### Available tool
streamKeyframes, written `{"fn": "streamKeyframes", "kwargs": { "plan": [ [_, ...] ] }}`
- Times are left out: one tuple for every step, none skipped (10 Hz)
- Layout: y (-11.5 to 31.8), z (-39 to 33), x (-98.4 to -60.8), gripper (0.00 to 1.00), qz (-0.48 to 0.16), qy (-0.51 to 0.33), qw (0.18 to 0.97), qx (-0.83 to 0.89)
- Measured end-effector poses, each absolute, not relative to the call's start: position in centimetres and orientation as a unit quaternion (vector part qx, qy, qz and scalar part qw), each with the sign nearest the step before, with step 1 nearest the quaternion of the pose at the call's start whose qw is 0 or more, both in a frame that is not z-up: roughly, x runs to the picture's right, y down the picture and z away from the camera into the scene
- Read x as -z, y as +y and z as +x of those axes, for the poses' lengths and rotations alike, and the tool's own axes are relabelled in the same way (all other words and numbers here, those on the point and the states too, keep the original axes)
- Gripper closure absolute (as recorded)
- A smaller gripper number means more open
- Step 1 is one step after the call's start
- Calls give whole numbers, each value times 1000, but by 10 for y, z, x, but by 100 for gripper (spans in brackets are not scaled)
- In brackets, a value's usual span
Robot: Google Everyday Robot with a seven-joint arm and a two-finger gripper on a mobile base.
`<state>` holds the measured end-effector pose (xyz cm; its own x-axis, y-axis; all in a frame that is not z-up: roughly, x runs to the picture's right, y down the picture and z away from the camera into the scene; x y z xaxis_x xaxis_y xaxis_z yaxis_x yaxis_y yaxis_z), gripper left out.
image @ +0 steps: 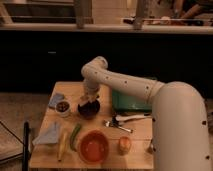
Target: Wipe purple bowl with eraser
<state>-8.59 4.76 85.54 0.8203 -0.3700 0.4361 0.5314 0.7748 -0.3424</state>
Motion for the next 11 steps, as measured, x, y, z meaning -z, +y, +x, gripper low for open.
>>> {"fn": "streamKeyframes", "kwargs": {
  "plan": [
    [54, -87, -854, 100, -237, -179, 921, 251],
    [65, -88, -854, 100, -246, -183, 916, 257],
    [73, -87, -853, 100, -251, -184, 914, 260],
    [84, -80, -852, 100, -261, -184, 911, 262],
    [93, -72, -851, 100, -269, -183, 909, 261],
    [99, -62, -850, 100, -275, -180, 909, 256],
    [101, -55, -849, 100, -277, -176, 911, 250],
    [102, -45, -848, 100, -277, -172, 914, 241],
    [100, -30, -846, 100, -274, -164, 919, 231],
    [96, -20, -845, 100, -270, -159, 923, 222],
    [91, -17, -843, 100, -264, -156, 927, 218]
  ]
}}
